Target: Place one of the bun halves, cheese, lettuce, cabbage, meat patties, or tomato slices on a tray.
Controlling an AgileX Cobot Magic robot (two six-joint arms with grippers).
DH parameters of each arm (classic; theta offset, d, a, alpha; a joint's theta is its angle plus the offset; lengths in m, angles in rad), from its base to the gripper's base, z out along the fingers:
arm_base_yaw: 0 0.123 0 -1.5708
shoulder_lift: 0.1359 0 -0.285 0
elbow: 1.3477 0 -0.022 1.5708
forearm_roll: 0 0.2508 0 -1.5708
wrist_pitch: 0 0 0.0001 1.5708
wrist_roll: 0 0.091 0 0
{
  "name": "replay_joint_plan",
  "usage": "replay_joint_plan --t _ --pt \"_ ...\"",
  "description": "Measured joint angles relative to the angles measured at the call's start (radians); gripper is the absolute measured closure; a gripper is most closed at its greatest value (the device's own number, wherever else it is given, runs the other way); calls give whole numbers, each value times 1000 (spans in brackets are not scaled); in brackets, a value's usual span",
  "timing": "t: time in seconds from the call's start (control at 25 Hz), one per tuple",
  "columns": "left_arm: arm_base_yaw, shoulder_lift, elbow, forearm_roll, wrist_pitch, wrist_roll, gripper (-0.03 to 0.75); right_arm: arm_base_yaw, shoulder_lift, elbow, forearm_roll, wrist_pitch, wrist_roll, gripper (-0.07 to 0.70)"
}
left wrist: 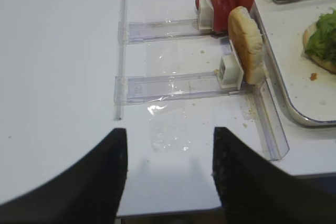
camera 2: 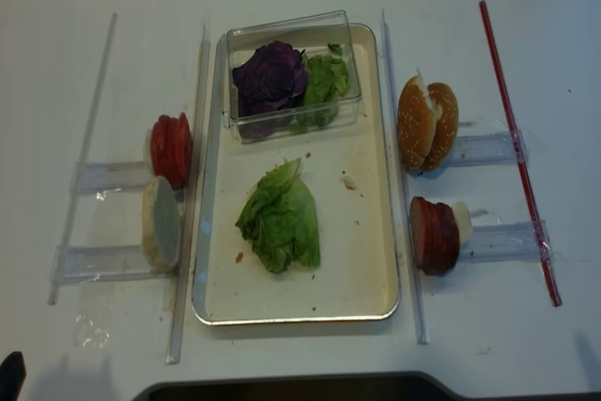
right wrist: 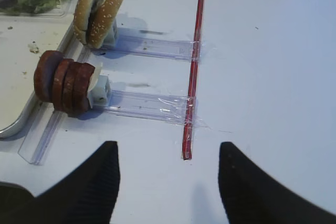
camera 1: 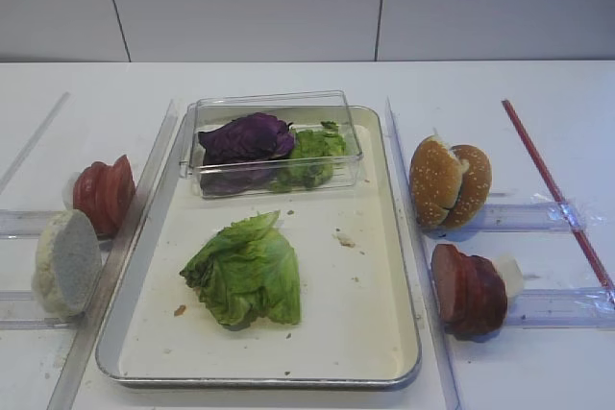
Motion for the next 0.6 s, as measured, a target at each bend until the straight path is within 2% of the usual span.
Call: replay_joint_plan --t 0.6 --pt "0 0 0 0 0 0 363 0 0 0 0 0 0 201"
